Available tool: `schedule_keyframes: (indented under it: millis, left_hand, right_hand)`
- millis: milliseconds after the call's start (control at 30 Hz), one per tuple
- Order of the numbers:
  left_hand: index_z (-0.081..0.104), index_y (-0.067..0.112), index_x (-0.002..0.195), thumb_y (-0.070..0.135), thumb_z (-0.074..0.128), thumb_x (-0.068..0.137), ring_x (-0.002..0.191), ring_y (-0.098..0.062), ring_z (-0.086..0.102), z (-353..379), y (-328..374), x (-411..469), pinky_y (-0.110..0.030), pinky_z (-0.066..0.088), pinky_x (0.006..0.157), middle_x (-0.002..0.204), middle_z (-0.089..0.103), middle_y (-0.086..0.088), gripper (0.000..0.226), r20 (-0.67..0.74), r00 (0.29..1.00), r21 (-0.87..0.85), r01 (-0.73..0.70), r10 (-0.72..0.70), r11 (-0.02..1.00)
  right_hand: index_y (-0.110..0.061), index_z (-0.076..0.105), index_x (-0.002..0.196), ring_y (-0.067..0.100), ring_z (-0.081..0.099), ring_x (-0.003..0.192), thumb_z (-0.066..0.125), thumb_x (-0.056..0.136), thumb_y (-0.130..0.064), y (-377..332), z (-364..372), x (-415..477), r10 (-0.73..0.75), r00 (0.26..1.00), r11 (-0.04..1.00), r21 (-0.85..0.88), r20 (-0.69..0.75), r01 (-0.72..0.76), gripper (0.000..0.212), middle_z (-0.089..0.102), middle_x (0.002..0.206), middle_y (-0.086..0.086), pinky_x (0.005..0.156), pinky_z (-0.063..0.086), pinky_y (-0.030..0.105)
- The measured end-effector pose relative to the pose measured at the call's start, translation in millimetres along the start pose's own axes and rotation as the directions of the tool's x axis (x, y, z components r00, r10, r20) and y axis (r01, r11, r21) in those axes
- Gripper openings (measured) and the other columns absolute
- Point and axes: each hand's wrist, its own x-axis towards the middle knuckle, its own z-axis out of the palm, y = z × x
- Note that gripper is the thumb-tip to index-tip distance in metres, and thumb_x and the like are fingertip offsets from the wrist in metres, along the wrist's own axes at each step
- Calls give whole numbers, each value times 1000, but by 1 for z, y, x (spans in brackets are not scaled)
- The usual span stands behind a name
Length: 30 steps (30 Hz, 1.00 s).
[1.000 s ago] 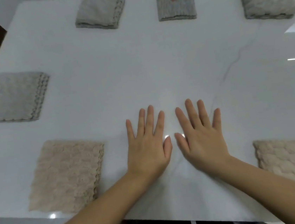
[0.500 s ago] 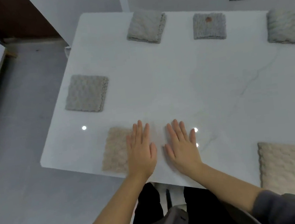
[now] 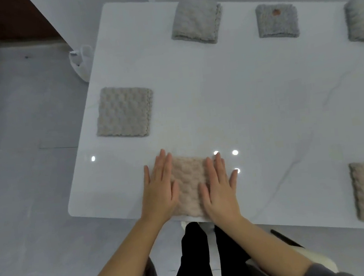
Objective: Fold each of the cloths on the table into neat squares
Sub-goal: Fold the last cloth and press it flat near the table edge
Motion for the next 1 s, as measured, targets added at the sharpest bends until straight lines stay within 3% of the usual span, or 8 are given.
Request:
schedule_keyframes:
  millis: [200,500,700,1000]
  left_hand:
    - [8,15,155,27,34,94,150,-19,11,10,-14,2,-54,5,119,163,9,-8,68,19,992,60,-122,121,991]
    - [10,20,155,27,31,95,151,-19,4,25,12,4,-57,1,119,164,4,-7,64,15,998,73,-67,66,995]
    - [20,17,154,28,32,95,151,-19,8,27,5,4,-60,6,117,164,6,-8,61,5,997,123,-78,78,989]
    - [23,14,153,29,27,96,150,-21,11,27,7,4,-60,8,117,163,7,-9,59,-1,997,187,-72,74,980]
  right_hand:
    - [-21,4,157,16,-10,150,23,98,-36,0,9,0,5,999,1000,-17,-42,-6,63,-9,164,0,118,-14,48]
    - [-24,10,157,14,-7,151,26,99,-36,9,7,2,42,993,999,22,-106,-39,61,-10,164,-6,119,-14,47]
    - [-31,3,155,18,-8,151,21,100,-38,11,12,2,24,995,998,-48,-94,-29,59,-9,164,-4,119,-12,51]
    - [-25,16,155,23,-4,151,21,100,-34,8,23,2,31,994,988,-147,-108,-47,55,-1,164,4,119,-7,51]
